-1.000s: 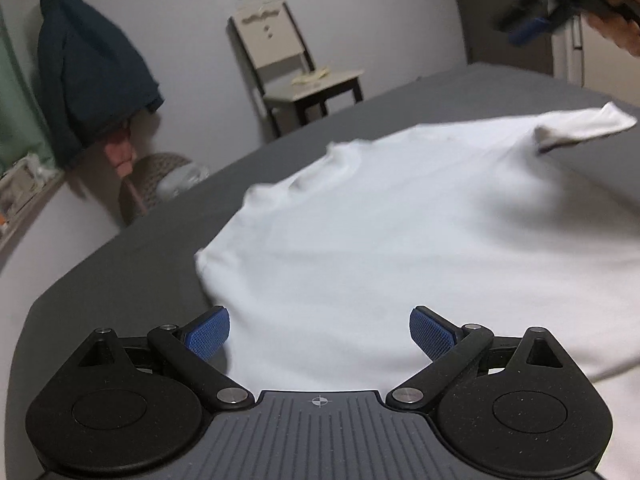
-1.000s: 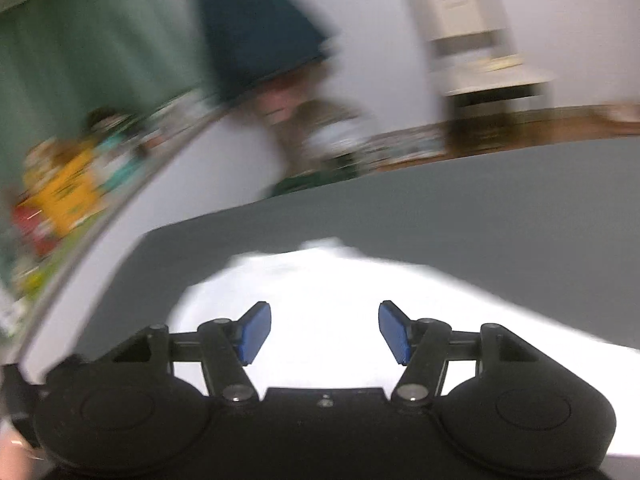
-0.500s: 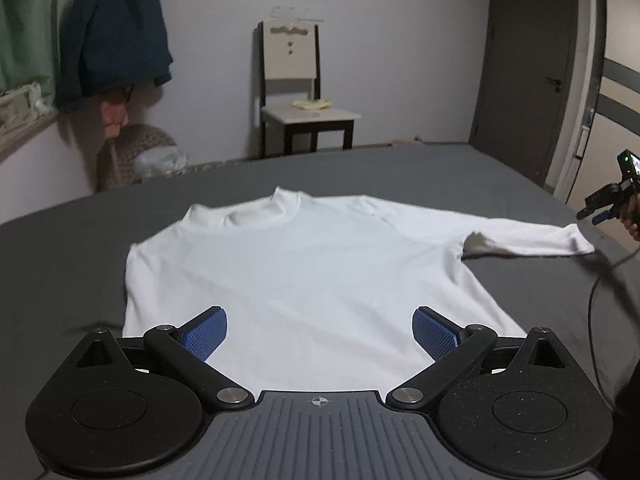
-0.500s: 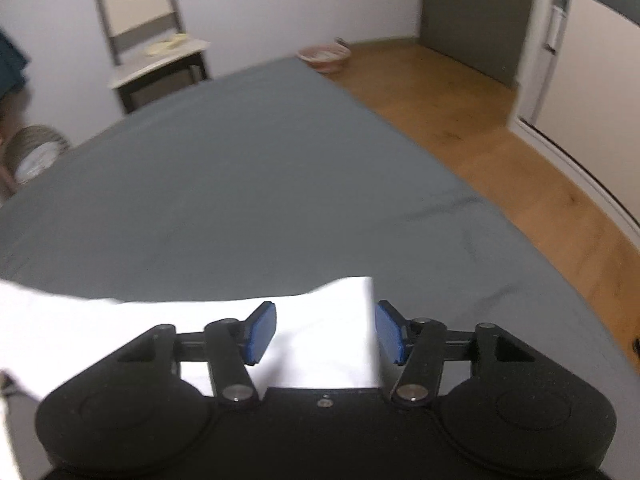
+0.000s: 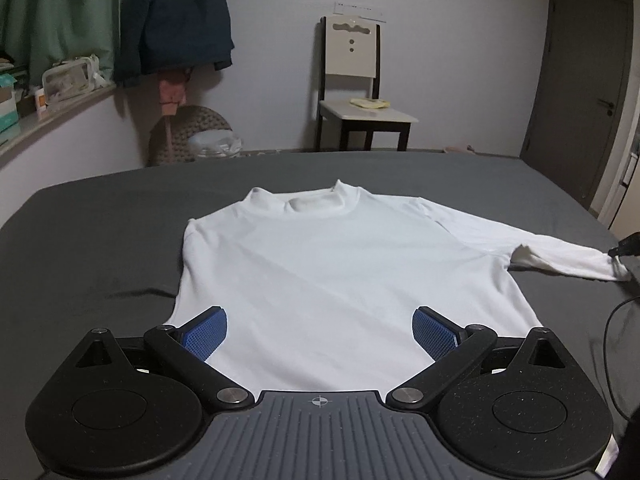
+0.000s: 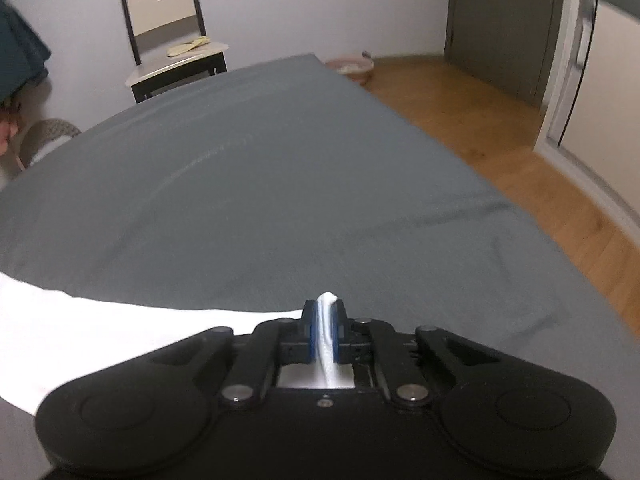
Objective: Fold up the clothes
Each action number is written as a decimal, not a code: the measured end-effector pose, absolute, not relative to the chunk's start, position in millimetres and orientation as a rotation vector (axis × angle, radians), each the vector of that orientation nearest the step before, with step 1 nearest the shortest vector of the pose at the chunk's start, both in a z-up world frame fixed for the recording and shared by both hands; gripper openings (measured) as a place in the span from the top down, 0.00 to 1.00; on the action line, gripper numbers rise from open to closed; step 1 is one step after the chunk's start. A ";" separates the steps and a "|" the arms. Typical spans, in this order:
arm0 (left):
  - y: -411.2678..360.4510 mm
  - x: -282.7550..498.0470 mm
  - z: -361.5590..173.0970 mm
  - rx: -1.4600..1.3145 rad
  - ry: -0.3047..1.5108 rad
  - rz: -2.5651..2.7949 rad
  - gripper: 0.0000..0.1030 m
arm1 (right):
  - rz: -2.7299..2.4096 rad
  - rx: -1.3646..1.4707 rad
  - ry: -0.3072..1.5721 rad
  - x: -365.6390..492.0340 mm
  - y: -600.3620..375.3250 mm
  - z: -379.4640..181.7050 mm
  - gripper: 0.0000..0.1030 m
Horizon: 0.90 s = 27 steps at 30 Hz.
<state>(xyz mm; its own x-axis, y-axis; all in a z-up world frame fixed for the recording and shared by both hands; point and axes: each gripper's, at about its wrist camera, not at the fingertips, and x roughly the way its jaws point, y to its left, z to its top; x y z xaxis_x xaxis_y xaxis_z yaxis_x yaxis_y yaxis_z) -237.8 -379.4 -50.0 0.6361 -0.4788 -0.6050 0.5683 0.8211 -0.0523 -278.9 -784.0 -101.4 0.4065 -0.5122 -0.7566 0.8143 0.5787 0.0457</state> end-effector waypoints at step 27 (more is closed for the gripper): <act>-292.8 -203.3 -66.2 -0.258 0.773 -0.454 0.03 | 0.306 0.446 0.541 -127.7 -241.4 0.4 0.94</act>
